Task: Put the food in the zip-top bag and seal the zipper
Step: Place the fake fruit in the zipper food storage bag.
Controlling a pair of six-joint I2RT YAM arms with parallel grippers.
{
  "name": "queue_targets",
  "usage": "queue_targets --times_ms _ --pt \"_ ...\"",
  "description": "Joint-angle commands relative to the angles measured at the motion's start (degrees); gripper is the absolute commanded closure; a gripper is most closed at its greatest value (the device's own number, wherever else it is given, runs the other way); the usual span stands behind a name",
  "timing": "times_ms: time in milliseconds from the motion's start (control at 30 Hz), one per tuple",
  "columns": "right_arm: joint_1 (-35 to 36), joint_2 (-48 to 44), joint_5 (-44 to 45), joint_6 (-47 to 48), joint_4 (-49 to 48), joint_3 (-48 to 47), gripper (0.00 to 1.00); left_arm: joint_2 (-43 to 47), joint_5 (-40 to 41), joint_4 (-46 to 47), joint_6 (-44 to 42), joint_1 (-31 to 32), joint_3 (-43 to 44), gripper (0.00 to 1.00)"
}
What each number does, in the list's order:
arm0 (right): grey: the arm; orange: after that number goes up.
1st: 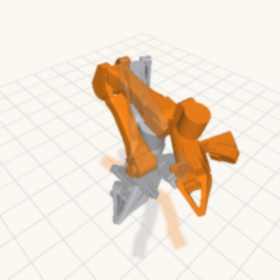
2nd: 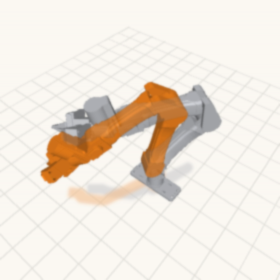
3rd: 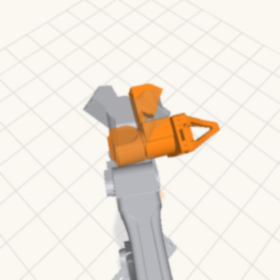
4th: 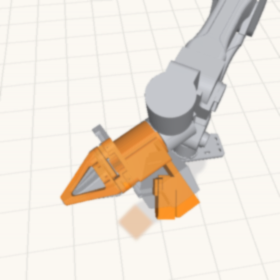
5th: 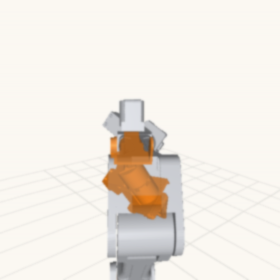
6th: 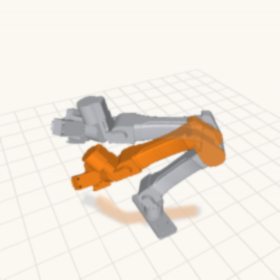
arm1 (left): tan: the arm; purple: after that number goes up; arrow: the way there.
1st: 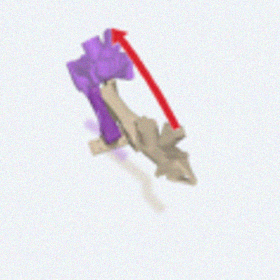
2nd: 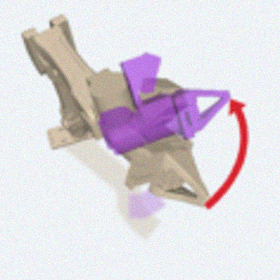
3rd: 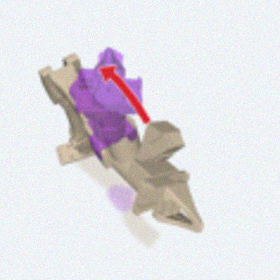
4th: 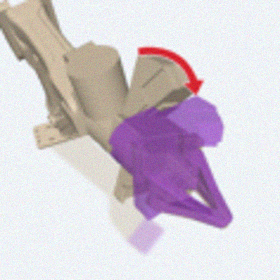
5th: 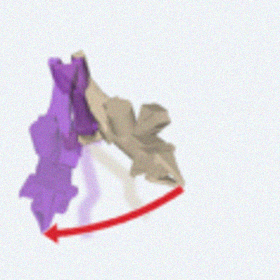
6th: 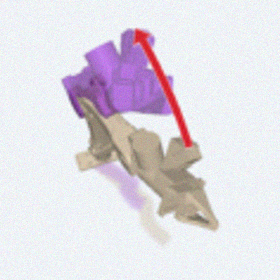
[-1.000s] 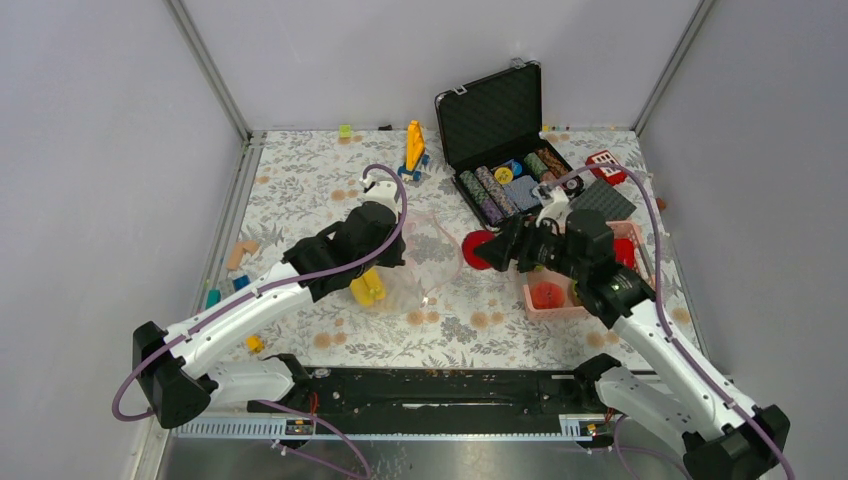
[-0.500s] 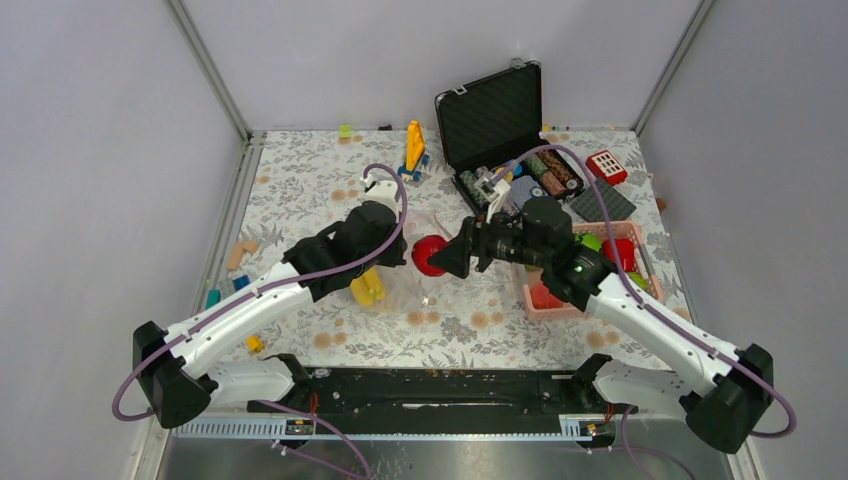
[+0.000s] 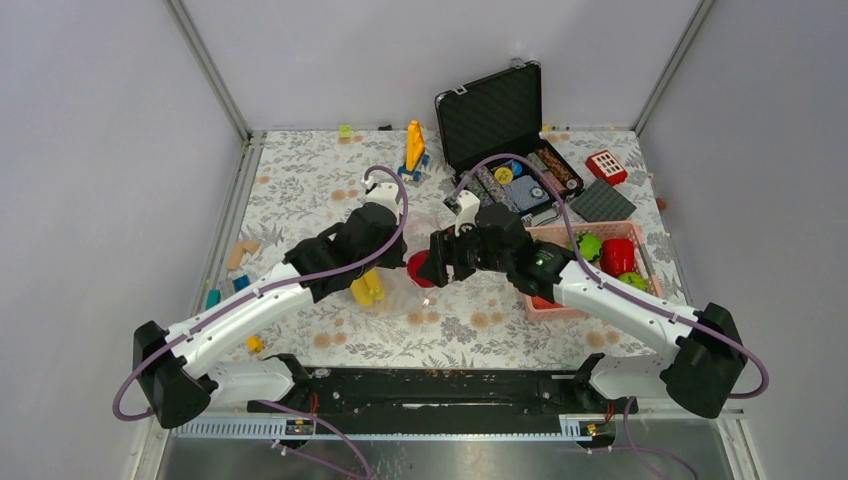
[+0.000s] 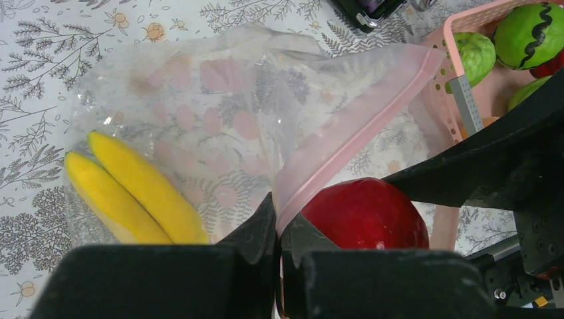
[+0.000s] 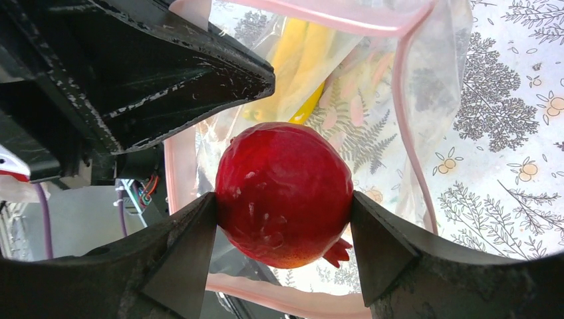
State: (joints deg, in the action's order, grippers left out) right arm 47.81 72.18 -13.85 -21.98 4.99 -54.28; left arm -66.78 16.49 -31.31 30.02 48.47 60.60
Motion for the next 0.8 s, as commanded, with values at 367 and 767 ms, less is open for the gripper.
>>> queue_targets --times_ms 367,767 --pt "2.2 2.2 1.7 2.5 -0.2 -3.9 0.07 1.2 0.0 2.9 -0.7 -0.2 -0.3 1.00" --pt "2.4 1.3 -0.7 1.9 -1.1 -4.0 0.00 1.5 0.1 2.9 -0.7 -0.4 -0.3 1.00"
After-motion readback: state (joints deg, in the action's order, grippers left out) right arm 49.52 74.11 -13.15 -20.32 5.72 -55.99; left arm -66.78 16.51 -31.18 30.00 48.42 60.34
